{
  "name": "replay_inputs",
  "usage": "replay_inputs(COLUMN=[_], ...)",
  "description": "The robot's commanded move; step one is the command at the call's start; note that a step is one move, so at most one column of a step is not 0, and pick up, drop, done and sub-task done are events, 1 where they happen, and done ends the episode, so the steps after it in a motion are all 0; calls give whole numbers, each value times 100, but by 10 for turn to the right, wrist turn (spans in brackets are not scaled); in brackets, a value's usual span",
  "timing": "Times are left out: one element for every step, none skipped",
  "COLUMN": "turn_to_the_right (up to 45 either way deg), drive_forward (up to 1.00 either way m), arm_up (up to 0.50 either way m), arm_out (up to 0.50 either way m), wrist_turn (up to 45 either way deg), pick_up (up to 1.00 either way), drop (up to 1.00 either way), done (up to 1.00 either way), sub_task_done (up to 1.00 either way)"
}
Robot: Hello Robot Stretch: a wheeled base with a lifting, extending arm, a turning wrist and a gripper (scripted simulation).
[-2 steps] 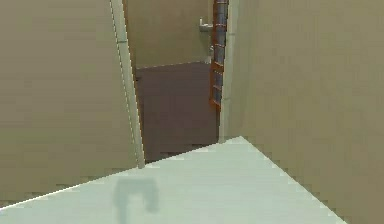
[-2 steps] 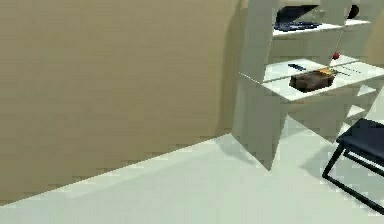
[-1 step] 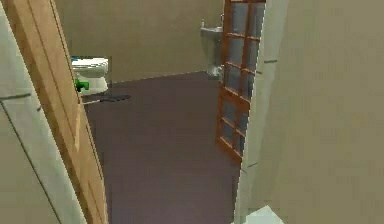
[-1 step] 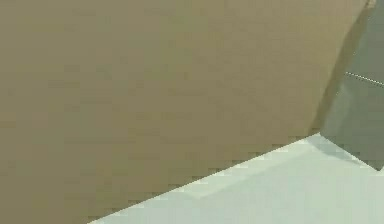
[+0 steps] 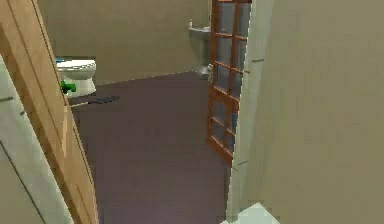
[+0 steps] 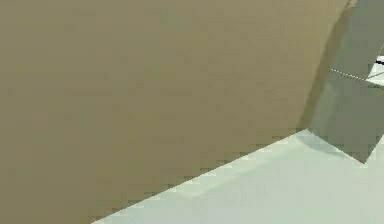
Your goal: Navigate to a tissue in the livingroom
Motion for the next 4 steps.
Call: replay_inputs(turn_to_the_right=[0,-240,0,210], drive_forward=[65,0,45,0], arm_up=[0,0,0,0], arm_out=[0,0,0,0], wrist_turn=[0,0,0,0], pick_up=[0,0,0,0], drop=[0,0,0,0], done=[0,0,0,0], sub_task_done=[0,0,0,0])
